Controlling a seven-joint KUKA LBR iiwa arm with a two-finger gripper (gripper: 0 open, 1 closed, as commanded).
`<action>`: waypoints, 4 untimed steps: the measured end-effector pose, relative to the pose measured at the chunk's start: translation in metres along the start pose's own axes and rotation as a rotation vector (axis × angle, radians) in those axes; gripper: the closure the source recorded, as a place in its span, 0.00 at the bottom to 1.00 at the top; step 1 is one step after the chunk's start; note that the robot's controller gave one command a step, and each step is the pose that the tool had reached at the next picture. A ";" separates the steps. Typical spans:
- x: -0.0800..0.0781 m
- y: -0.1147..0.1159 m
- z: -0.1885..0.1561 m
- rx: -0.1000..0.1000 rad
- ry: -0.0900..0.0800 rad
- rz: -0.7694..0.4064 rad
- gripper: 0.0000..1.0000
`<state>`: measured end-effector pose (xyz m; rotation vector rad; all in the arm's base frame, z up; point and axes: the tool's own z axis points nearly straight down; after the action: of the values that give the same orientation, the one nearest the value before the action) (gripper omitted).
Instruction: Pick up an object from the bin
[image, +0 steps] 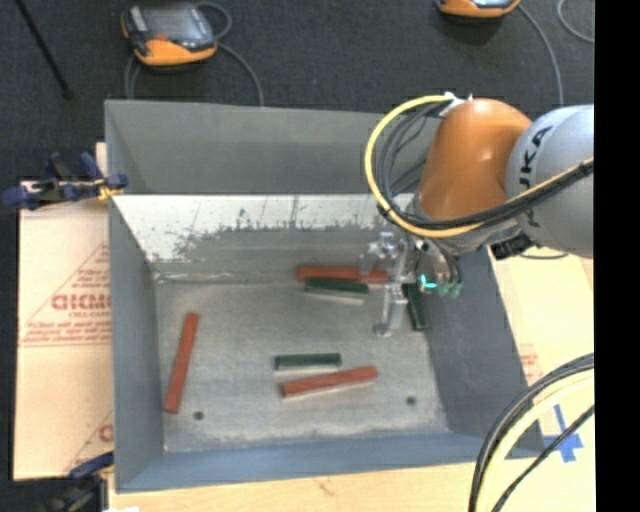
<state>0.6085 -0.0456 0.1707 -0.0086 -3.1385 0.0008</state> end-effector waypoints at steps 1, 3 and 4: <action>-0.002 0.000 -0.005 0.001 -0.008 -0.001 0.00; 0.057 0.041 0.106 0.000 -0.002 -0.006 0.00; 0.057 0.059 0.071 0.001 -0.007 -0.039 0.00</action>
Offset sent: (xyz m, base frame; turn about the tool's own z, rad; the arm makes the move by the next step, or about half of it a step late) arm -0.0641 0.0485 -0.1007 0.0674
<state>0.5513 0.0138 0.0998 0.0532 -3.1448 0.0017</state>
